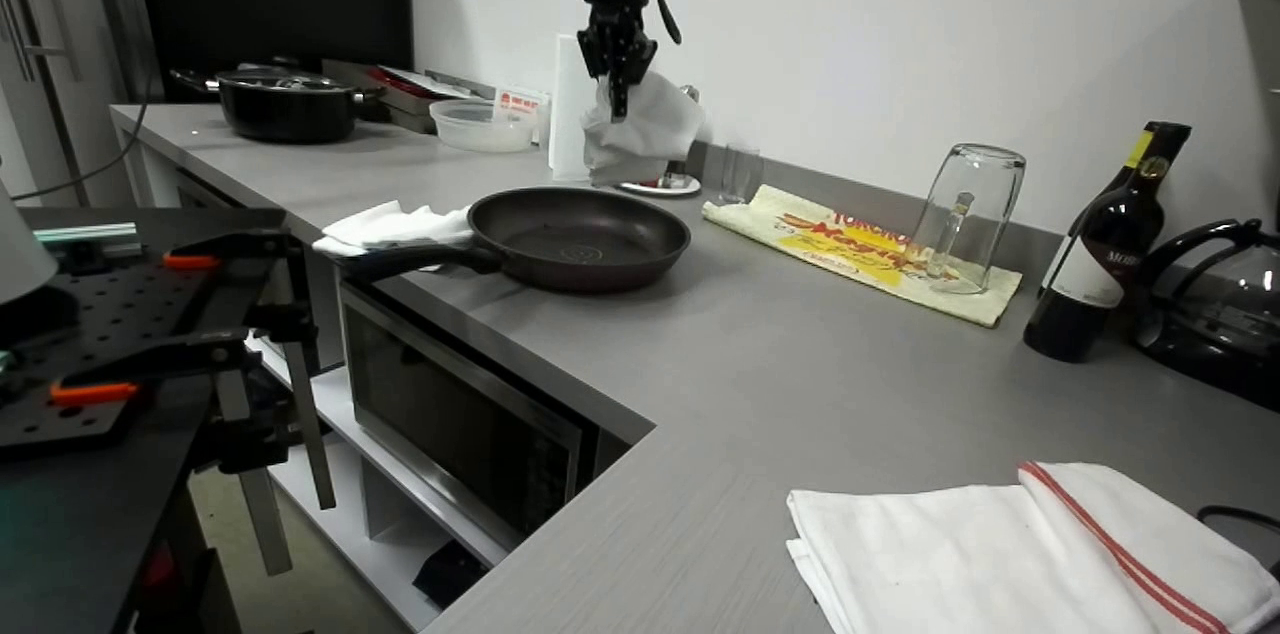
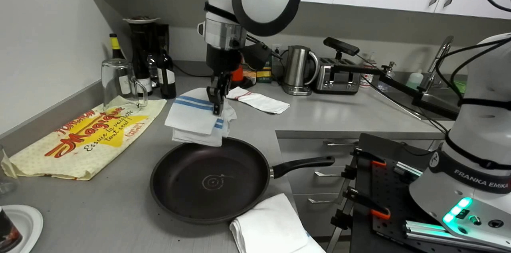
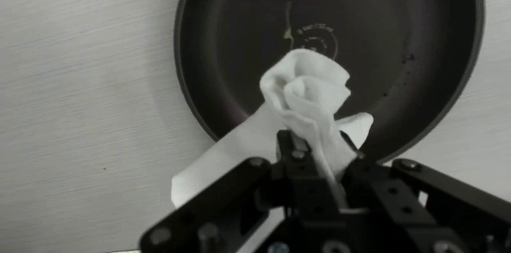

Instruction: Use the towel to wipe the pan.

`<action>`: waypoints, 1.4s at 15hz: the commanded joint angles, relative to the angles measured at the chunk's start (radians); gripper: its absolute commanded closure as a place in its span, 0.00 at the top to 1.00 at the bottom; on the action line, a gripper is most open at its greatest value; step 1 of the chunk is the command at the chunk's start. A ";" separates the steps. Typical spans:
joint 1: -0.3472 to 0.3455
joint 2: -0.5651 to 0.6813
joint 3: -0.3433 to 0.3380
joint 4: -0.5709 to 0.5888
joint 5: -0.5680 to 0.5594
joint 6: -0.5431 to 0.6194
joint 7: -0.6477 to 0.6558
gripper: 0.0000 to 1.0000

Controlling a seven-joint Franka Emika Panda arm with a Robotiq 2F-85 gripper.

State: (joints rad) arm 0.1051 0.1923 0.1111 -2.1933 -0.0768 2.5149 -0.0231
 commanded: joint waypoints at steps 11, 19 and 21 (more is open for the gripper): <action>0.107 0.145 -0.150 -0.032 -0.463 0.138 0.172 0.03; 0.179 0.189 -0.221 -0.060 -0.736 0.170 0.423 0.03; 0.187 0.205 -0.228 -0.053 -0.819 0.173 0.491 0.03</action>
State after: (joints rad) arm 0.2636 0.3785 -0.0870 -2.2513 -0.7867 2.6631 0.3663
